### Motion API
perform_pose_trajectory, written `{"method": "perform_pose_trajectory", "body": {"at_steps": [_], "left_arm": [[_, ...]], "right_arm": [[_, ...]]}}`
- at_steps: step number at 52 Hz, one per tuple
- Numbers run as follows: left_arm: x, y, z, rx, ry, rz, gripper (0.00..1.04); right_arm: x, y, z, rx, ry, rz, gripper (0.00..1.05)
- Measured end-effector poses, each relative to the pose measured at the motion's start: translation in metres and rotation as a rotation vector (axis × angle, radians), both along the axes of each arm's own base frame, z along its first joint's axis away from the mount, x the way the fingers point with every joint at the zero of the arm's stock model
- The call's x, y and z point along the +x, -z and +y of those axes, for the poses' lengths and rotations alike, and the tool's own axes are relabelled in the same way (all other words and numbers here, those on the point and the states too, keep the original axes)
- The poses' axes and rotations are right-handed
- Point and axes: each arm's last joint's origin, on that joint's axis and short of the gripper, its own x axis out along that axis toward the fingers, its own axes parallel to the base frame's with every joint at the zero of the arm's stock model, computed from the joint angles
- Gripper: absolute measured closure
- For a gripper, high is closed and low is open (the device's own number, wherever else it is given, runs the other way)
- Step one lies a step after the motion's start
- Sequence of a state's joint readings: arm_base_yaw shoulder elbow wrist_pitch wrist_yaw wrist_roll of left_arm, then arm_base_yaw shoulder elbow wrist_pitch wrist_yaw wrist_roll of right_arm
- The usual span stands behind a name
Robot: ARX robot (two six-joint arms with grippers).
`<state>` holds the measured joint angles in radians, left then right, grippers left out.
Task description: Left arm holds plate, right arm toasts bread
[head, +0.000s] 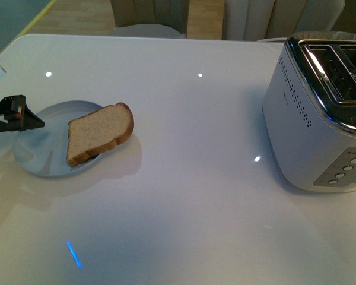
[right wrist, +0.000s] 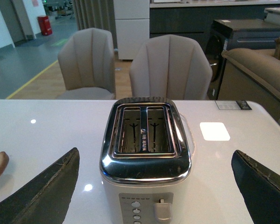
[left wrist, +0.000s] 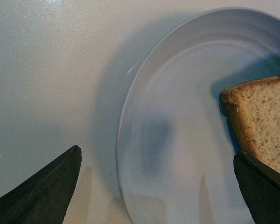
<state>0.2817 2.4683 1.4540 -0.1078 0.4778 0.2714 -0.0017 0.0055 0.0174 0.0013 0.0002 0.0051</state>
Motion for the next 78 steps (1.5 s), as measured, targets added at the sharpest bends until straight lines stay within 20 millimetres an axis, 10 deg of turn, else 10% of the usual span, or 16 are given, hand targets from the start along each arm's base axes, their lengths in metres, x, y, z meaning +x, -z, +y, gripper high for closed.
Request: {"method": "perform_pose_trajectory", "body": {"at_steps": [58, 78], "left_arm": [[0.008, 0.015, 0.006, -0.031, -0.066, 0.158, 0.13], [0.007, 0.017, 0.006, -0.041, -0.103, 0.202, 0.89]], "right_arm": [[0.0, 0.0, 0.0, 0.0, 0.0, 0.0, 0.09], [0.0, 0.0, 0.0, 0.0, 0.0, 0.0, 0.09]]}}
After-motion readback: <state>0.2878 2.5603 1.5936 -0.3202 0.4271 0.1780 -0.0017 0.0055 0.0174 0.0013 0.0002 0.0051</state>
